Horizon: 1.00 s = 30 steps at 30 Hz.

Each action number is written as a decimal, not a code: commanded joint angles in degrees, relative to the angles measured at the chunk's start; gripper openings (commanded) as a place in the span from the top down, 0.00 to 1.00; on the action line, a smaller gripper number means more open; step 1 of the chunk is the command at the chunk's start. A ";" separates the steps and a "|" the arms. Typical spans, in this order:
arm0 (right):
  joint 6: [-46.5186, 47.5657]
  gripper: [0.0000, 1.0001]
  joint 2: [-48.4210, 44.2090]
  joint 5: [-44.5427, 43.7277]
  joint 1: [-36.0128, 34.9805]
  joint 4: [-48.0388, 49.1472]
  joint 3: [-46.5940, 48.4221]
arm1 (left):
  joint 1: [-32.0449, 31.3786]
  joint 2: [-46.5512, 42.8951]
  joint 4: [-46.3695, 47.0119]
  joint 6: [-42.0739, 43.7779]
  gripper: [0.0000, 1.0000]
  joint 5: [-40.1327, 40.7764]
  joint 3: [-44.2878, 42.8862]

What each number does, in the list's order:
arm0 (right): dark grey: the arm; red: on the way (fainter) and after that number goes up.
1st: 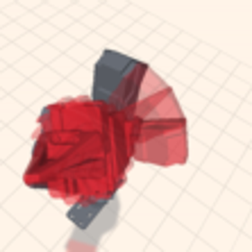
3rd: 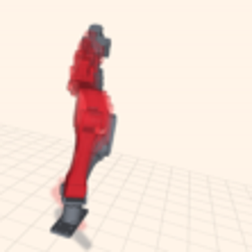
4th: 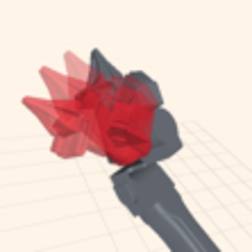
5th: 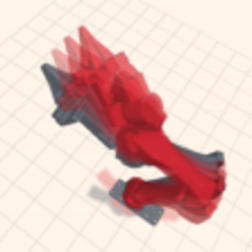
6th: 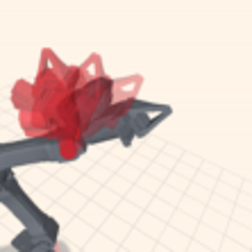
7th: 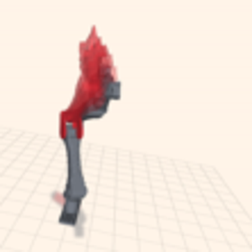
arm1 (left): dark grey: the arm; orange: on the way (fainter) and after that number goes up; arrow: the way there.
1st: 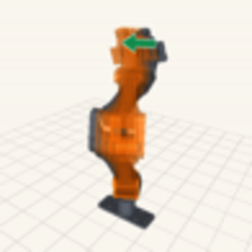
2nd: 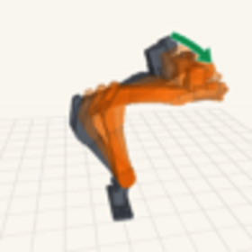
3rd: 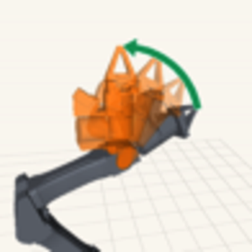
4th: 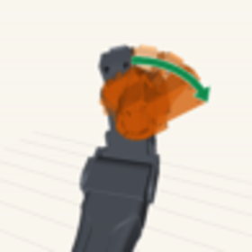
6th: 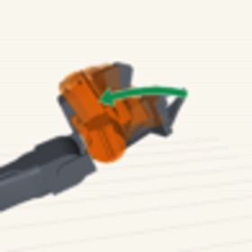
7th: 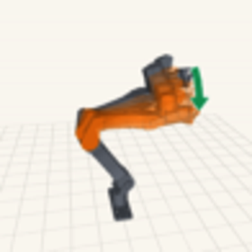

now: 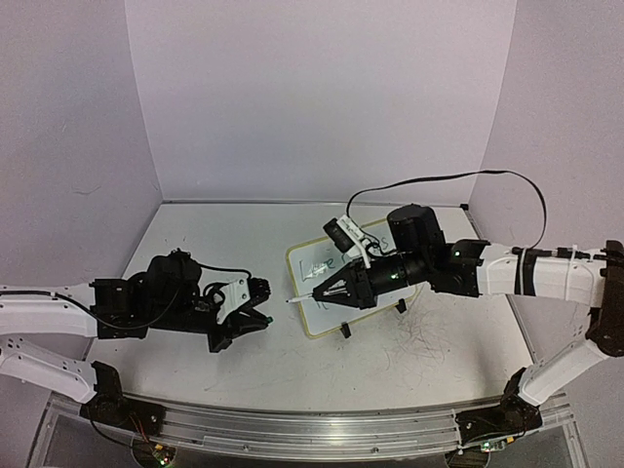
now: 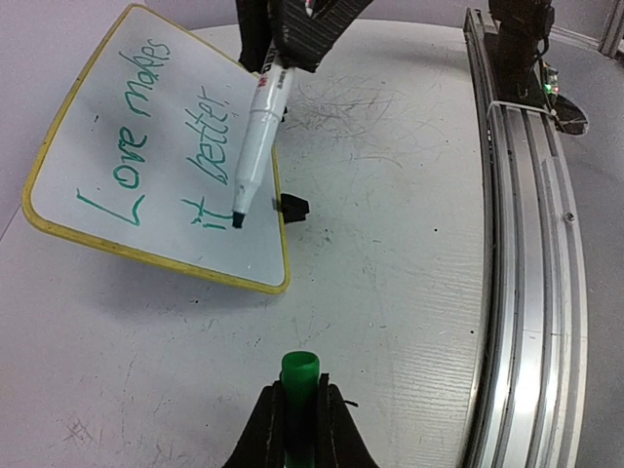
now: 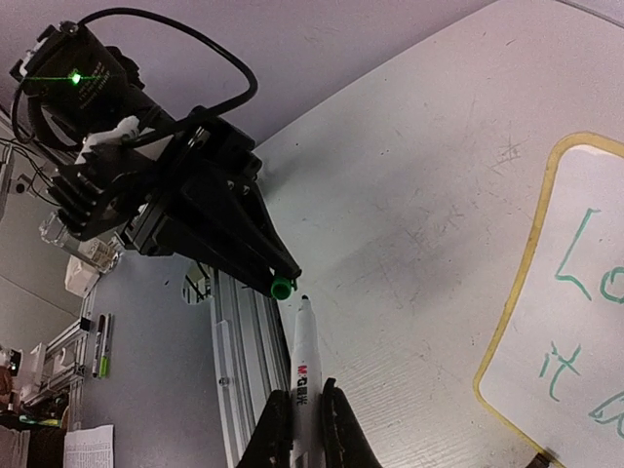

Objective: Write a sentence on the whiteboard
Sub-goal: Insert the whiteboard marker without the cap into the center of the board.

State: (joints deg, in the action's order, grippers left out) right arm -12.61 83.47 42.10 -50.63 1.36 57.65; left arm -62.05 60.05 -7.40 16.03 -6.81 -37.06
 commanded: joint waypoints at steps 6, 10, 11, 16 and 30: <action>1.89 1.00 5.06 2.24 -1.89 -3.07 5.96 | -1.85 1.84 1.87 4.67 1.00 2.68 -2.83; 2.62 1.00 6.37 2.69 -2.76 -4.05 6.53 | -1.94 1.96 1.55 4.63 1.00 3.14 -2.92; 2.73 1.00 6.56 2.71 -3.00 -4.23 6.52 | -1.94 1.97 1.55 4.63 1.00 3.19 -2.93; 2.85 1.00 7.24 2.64 -3.47 -4.43 6.61 | -2.03 1.91 1.31 4.66 1.00 3.30 -3.06; 2.56 1.00 7.95 1.32 -3.91 -3.85 7.55 | -2.31 2.20 0.88 4.54 1.00 3.37 -3.10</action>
State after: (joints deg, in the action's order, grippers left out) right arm -10.51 90.96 43.74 -54.22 -3.90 62.67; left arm -63.84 62.00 -7.44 19.77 -3.88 -37.16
